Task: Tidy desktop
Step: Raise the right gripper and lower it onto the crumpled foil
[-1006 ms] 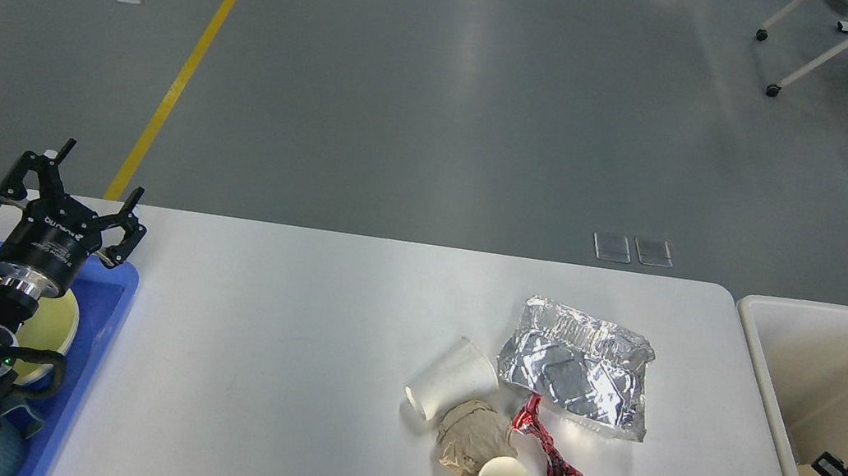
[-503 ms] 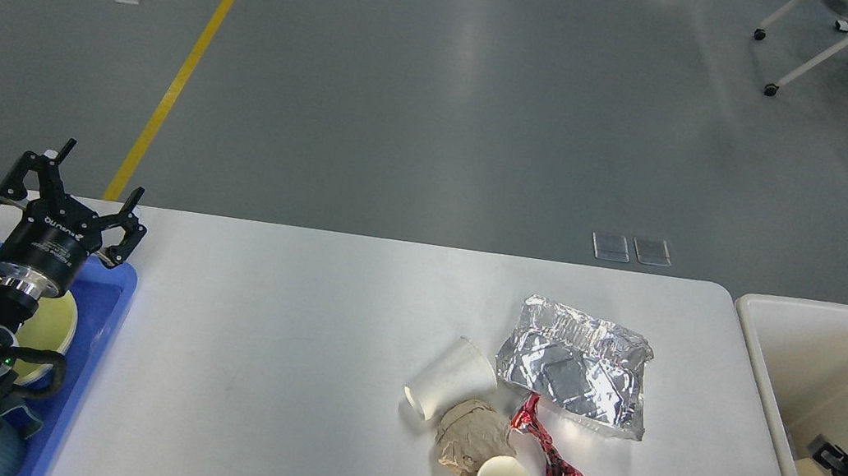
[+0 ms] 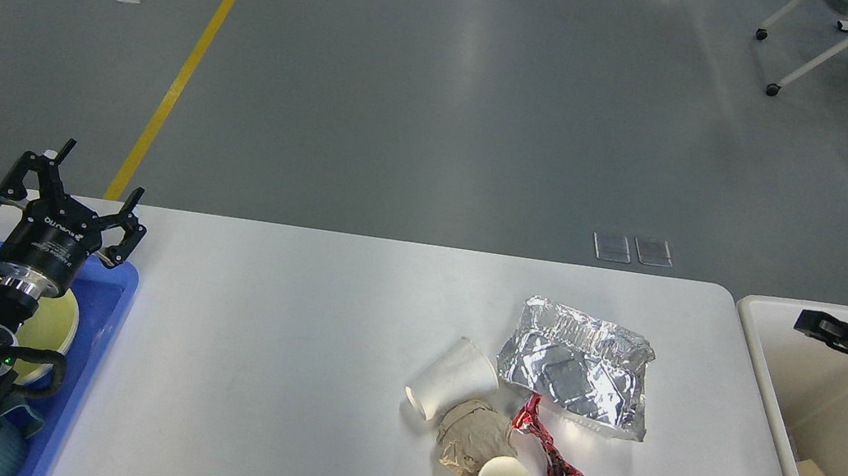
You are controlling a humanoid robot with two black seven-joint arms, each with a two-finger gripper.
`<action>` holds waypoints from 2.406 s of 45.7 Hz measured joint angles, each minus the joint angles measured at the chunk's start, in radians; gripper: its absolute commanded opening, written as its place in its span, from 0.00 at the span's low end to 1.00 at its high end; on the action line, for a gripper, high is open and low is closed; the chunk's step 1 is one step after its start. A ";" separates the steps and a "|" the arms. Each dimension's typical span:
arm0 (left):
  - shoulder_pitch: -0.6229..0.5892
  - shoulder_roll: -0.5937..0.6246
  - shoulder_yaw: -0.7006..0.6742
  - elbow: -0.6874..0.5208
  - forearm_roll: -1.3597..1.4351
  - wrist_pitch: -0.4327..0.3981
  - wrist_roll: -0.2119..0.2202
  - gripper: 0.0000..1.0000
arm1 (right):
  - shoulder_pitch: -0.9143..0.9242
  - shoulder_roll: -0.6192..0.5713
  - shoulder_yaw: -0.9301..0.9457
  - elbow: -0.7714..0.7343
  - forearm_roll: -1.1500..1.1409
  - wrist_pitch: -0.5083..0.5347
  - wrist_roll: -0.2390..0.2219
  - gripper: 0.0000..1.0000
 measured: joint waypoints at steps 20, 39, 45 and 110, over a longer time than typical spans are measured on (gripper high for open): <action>0.000 0.000 0.000 0.000 0.000 0.000 0.000 0.96 | 0.671 0.116 -0.269 0.343 0.041 0.613 -0.003 1.00; 0.000 0.000 0.000 0.000 0.000 0.000 0.000 0.96 | 1.119 0.149 -0.372 0.797 0.157 0.673 -0.007 1.00; 0.000 0.000 0.000 0.000 0.000 0.000 0.000 0.96 | 1.135 0.154 -0.370 0.821 0.183 0.663 -0.009 1.00; 0.000 0.000 0.000 0.000 0.000 0.000 0.000 0.96 | -0.034 0.392 -0.104 0.059 0.180 0.144 -0.004 1.00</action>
